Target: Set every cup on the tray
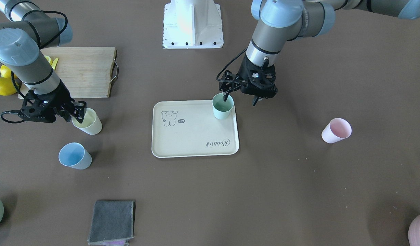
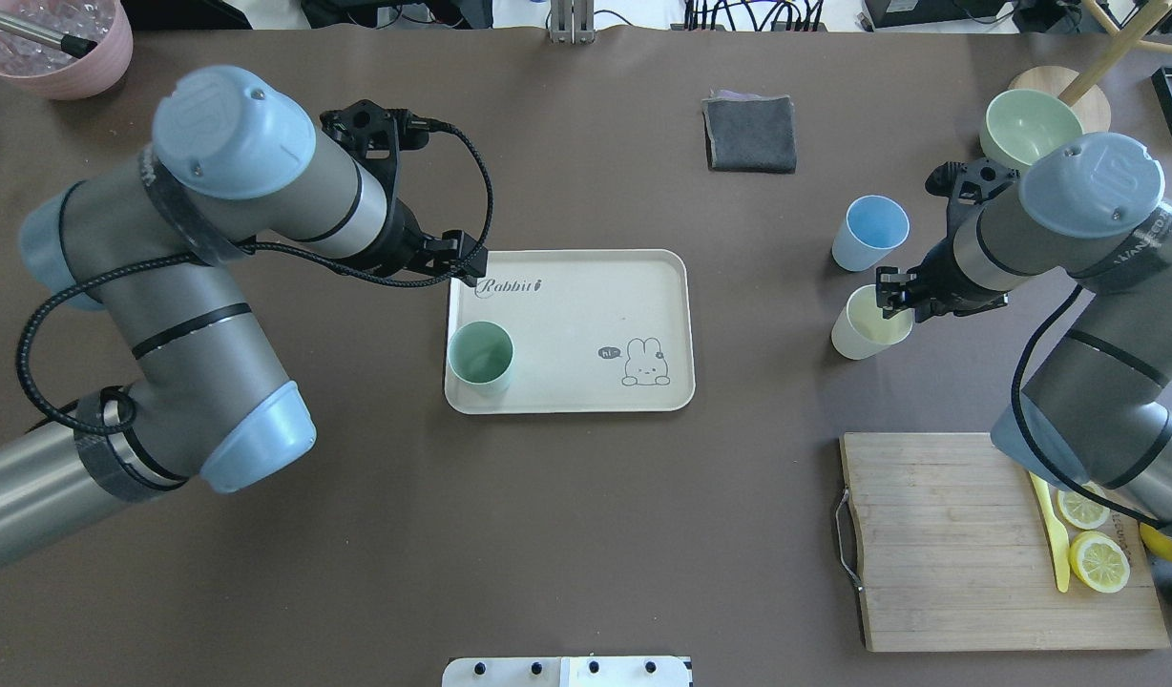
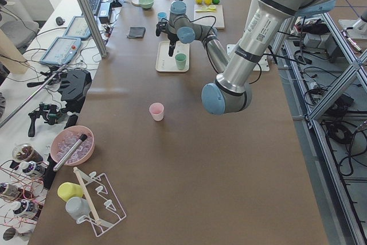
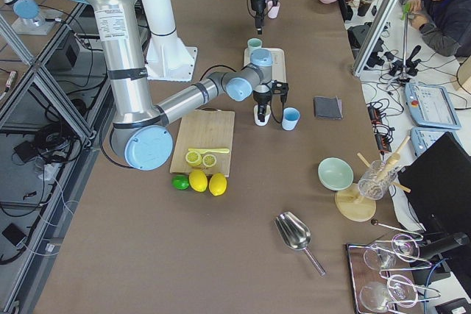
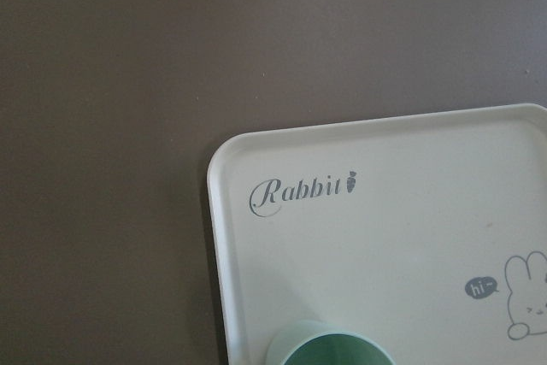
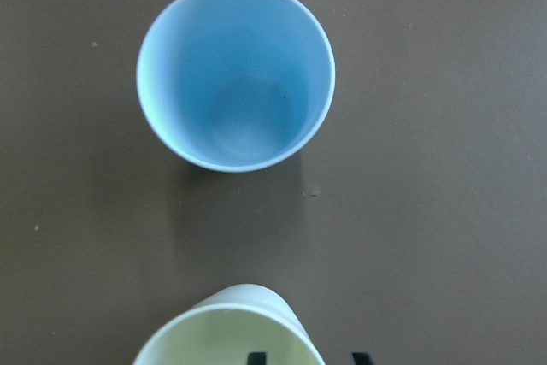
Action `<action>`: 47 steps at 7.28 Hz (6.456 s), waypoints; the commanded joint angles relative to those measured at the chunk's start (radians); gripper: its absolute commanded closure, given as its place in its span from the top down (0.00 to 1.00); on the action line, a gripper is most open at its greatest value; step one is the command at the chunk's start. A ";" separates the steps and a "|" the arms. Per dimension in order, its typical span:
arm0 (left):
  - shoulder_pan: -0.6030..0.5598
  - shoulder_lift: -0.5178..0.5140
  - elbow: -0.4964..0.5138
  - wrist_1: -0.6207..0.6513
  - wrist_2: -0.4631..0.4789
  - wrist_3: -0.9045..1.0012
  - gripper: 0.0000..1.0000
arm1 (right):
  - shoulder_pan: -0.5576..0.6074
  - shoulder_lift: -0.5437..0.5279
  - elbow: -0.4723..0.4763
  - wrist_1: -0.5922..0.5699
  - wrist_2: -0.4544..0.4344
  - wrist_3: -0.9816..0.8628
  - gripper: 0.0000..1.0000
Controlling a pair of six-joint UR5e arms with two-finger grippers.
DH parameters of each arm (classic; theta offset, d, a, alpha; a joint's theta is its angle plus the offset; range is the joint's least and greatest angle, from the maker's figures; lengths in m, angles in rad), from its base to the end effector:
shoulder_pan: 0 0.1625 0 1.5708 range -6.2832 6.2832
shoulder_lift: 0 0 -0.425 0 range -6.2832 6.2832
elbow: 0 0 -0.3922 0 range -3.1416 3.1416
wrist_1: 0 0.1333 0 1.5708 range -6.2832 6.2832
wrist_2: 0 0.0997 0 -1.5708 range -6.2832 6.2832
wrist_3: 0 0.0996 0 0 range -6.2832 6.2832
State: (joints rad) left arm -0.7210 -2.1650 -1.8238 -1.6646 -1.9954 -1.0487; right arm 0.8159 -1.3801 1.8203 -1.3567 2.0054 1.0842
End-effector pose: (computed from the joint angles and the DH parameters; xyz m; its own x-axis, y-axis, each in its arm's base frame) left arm 0.4121 -0.4850 0.1936 0.5587 0.1139 -0.8215 0.0840 0.9777 0.1927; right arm -0.3237 -0.4774 0.4237 0.7074 0.1329 0.6942 -0.1745 0.9846 -0.0107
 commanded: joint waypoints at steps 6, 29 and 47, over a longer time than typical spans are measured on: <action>-0.308 0.161 0.046 0.054 -0.167 0.506 0.98 | 0.028 0.050 0.141 -0.062 0.071 0.127 0.00; -0.334 0.404 0.299 -0.393 -0.276 0.584 0.23 | -0.241 0.446 0.002 -0.415 -0.123 0.342 0.00; -0.211 -0.008 0.141 0.094 -0.267 0.298 0.00 | 0.173 0.268 -0.001 -0.355 0.111 -0.221 1.00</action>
State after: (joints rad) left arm -0.9868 -2.0988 -1.7143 -1.5742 -2.2725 -0.6582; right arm 0.9030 -1.0744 1.8479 -1.7125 2.0673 0.9972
